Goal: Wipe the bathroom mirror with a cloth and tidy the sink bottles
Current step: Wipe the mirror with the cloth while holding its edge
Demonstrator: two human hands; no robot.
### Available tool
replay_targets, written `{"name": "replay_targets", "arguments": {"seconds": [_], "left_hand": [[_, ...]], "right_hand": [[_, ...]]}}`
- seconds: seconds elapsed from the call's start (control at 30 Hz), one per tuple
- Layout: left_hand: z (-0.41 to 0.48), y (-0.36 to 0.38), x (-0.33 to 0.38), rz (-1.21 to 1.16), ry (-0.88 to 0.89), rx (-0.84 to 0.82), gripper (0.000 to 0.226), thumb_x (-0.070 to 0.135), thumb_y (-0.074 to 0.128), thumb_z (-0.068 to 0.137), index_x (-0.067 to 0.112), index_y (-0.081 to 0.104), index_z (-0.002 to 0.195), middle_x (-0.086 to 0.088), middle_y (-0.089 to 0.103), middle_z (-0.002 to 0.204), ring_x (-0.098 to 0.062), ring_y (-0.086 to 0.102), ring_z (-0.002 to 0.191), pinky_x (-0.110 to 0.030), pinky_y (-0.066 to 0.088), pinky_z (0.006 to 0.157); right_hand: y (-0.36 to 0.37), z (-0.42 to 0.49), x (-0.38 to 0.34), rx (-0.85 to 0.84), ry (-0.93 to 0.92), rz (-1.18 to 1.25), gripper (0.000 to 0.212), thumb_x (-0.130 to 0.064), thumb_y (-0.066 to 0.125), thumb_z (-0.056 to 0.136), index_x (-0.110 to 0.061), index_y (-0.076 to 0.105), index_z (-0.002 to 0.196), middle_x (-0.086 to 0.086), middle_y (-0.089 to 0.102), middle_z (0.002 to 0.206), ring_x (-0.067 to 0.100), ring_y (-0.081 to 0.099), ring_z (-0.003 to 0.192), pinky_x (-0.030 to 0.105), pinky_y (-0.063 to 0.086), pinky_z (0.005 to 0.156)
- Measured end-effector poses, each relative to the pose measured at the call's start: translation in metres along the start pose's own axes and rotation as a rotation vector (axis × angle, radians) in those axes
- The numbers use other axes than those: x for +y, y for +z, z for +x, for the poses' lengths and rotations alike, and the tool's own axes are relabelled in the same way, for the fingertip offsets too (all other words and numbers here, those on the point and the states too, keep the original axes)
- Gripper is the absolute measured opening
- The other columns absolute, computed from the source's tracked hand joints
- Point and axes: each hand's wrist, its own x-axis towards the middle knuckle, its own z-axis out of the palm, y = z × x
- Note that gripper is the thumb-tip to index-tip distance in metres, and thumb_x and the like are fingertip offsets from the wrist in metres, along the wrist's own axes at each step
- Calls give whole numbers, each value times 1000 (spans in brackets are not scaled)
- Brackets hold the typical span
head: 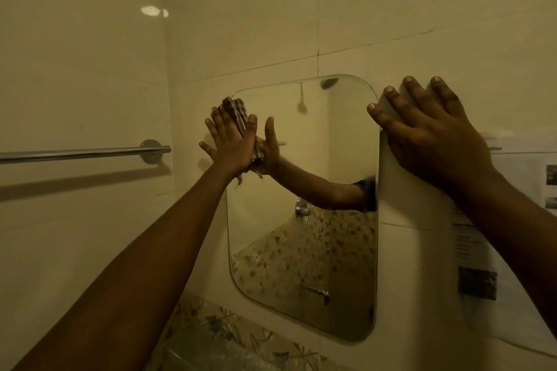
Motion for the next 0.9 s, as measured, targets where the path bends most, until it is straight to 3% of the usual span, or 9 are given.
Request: {"name": "replay_targets", "arguments": {"seconds": [0.13,0.4,0.7,0.9], "left_hand": [[-8,3,23,-154,-183,3,101,87,13,95,24,-19,168,1,-26,177,-24,-30,162,-64,-24,125],[-20,11,66,-356,-537,12,110,88,15,95,13,-20,168,-7,-26,177,-34,-26,163,-65,-6,131],[-47,33,87,-360,-399,11,109,88,16,94,17,-23,166,-4,-32,175,-30,-33,161,-66,-13,129],[-62,45,91,-174,-241,85,113,89,16,94,11,-22,166,-8,-30,175,-26,-35,160,-59,-27,122]], "right_hand": [[1,-1,2,2,3,4,50,-29,34,113,-13,43,160,27,45,160,51,35,152,64,20,127],[2,-1,2,2,7,3,50,-30,33,114,-13,42,161,27,45,160,50,35,152,63,20,127],[-1,1,1,-14,12,6,51,-28,35,113,-13,42,161,26,44,161,50,35,152,63,20,127],[-3,1,1,-14,19,14,50,-29,35,113,-14,42,161,26,43,161,49,34,153,63,20,127]]}}
